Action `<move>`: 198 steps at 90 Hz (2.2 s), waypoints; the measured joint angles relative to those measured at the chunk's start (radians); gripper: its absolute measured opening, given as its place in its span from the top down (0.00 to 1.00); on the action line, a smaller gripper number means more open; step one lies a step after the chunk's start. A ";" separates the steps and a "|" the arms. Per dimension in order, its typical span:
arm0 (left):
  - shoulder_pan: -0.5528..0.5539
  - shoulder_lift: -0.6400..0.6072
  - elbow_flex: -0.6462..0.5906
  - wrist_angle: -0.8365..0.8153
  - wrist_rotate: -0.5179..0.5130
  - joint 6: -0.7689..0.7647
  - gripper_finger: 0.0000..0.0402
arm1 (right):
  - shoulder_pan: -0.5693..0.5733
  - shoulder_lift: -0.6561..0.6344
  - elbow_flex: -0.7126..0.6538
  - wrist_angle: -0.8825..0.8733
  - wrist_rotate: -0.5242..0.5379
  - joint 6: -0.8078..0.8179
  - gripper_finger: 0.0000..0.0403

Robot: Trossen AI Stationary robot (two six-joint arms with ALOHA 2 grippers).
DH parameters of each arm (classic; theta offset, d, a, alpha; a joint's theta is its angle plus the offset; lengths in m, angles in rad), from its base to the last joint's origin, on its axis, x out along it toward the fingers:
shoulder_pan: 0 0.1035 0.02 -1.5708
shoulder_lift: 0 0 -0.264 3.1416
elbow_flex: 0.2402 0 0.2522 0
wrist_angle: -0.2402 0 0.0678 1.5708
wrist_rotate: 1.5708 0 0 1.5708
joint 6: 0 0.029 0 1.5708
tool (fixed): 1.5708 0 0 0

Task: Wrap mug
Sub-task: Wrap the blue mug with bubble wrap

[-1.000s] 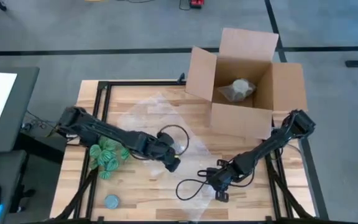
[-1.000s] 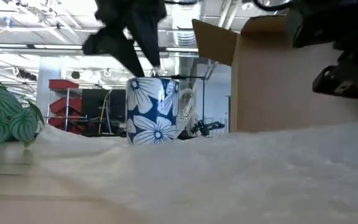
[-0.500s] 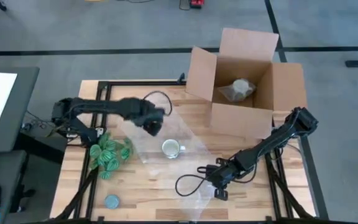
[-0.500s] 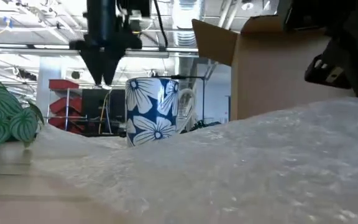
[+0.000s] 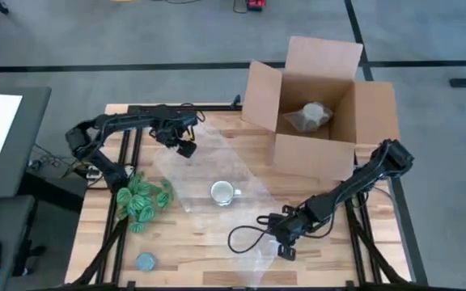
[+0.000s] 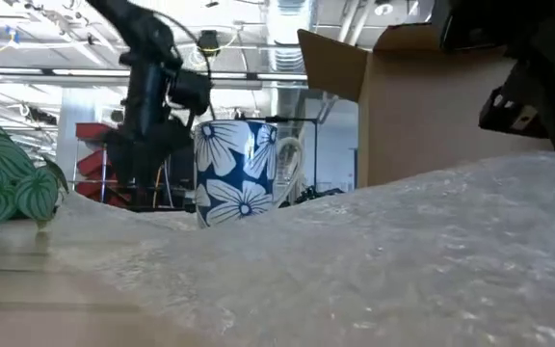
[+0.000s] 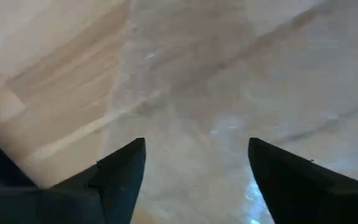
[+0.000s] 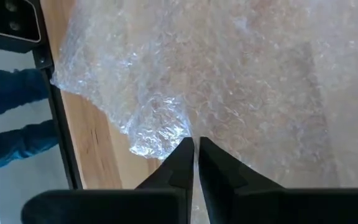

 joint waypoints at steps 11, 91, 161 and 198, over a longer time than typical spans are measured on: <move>0.032 0.000 -0.042 0.046 -0.061 0.035 0.32 | 0.000 0.000 0.000 0.000 0.000 0.020 0.97; 0.042 -0.012 -0.102 0.217 -0.100 0.133 0.97 | 0.004 0.000 0.000 0.024 0.050 0.116 0.97; -0.577 -0.380 0.225 0.108 -0.280 -0.316 1.00 | 0.028 -0.045 -0.076 0.116 0.124 0.096 0.70; -0.888 -0.263 0.225 0.388 -0.381 -0.421 1.00 | 0.021 -0.162 -0.065 0.118 0.195 0.059 0.69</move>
